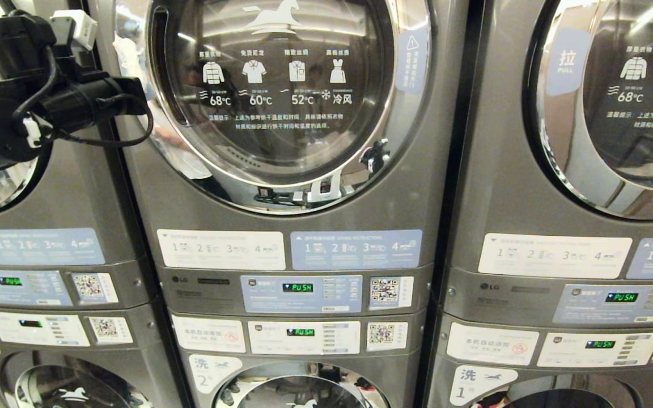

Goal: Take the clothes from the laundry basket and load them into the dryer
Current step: Close the dryer

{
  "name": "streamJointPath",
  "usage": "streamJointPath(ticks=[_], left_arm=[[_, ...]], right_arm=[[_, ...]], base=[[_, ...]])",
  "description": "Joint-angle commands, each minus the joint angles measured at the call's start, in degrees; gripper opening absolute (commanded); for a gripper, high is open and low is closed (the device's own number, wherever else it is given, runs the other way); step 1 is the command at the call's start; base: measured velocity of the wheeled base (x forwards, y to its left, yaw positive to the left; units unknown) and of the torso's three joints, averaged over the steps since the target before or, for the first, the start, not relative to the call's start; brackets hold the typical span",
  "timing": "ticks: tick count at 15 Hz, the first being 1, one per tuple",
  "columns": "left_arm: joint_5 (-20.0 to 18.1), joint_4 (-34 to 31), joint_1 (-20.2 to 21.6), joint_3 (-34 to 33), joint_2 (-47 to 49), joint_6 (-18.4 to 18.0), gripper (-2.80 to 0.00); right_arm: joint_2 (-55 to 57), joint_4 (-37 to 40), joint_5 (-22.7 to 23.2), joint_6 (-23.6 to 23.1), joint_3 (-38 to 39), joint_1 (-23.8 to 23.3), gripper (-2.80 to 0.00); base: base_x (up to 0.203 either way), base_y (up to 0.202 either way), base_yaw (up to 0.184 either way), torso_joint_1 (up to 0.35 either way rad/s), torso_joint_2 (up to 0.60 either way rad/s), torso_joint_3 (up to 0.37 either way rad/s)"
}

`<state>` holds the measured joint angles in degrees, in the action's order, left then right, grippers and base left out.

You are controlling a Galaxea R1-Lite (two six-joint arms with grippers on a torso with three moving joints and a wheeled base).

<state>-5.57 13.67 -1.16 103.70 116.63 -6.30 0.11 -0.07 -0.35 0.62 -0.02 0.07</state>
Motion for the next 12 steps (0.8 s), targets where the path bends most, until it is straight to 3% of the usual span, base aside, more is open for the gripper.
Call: streamJointPath(ticks=[1,4,7,12], left_arm=[[0.1,0.2,0.0,0.5,0.6,0.0,-2.80],[0.1,0.9,-0.2,1.5,1.6,0.0,-2.80],[0.2,1.0,-0.2,7.0,4.2,-0.1,-2.80],[0.9,1.5,-0.3,6.2,1.7,-0.2,-2.80]], right_arm=[[0.0,0.0,0.0,0.0,0.0,0.0,-2.80],[0.0,0.0,0.0,0.2,0.0,0.0,-2.80],[0.0,0.0,0.0,0.2,-0.1,0.0,-2.80],[0.0,0.0,0.0,0.2,-0.1,0.0,-2.80]], base=[[0.000,0.000,0.000,0.000,0.00,0.000],[0.000,0.000,0.000,0.000,0.00,0.000],[0.000,0.000,0.000,0.000,0.00,0.000],[0.000,0.000,0.000,0.000,0.00,0.000]])
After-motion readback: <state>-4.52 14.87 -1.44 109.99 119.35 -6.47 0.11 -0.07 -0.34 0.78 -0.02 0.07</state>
